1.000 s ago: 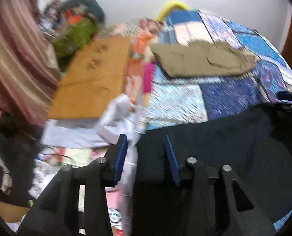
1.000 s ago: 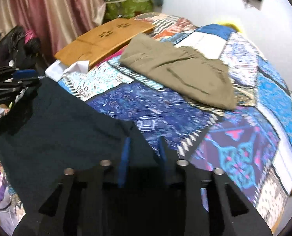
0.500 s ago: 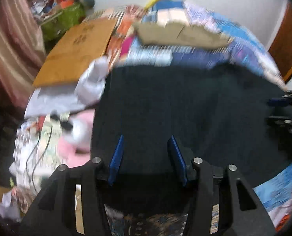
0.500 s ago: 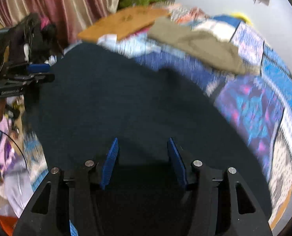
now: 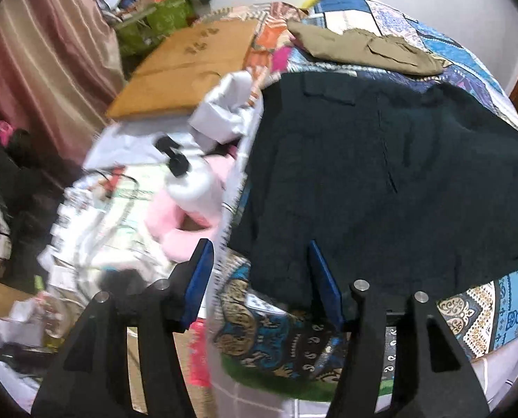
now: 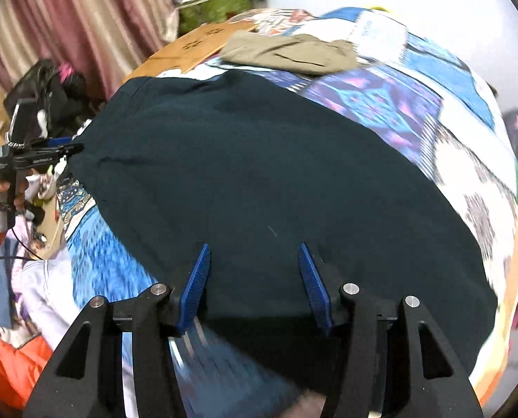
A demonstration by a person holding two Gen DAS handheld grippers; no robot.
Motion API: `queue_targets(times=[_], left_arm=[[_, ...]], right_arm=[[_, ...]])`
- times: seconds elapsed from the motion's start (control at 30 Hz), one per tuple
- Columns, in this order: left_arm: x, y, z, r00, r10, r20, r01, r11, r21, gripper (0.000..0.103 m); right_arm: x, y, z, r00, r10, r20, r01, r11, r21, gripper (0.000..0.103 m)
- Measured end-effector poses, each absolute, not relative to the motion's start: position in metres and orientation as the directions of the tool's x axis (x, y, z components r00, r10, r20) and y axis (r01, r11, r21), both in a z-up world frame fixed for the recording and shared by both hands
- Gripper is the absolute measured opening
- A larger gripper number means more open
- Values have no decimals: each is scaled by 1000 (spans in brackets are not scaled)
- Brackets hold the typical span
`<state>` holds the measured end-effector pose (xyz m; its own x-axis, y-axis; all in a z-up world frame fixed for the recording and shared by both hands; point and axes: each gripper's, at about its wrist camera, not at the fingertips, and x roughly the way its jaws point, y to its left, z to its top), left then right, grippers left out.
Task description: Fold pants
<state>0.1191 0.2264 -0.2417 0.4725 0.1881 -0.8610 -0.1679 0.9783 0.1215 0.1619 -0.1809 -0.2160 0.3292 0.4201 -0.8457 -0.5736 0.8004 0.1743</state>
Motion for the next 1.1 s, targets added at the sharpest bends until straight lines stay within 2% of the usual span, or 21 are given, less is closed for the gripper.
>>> queue_targets(times=[0.2,0.37,0.67,0.73,0.8,1.0,1.1], left_arm=[[132,204,-192,560,191,-806,-168,979,115,58],[169,180,-177,591,167,-790,-138,985,105,58],[266,186,-207,524,226,-821,-142,974,177,58],[283,194,-218,496,226,-838,-154,973,171,63],[297,203,-229,480,226,-848,-179,971,158,72],[315,206,-258,436,224,-872,-199,969,149,74],[317,204,-269,416,239,-878,-202,965,167,74]], right_arm=[[159,-229,-198,424,380,-822,-470,868,159,49],[183,-260,-189,503,347,-792,-396,907,146,52],[214,-357,-216,564,170,-808,-137,984,111,53],[216,-381,-226,554,139,-821,-71,990,120,53],[221,-402,-240,531,126,-838,-10,990,142,53],[238,-420,-280,449,126,-885,57,984,169,53],[242,-421,-287,463,152,-873,58,978,200,53]])
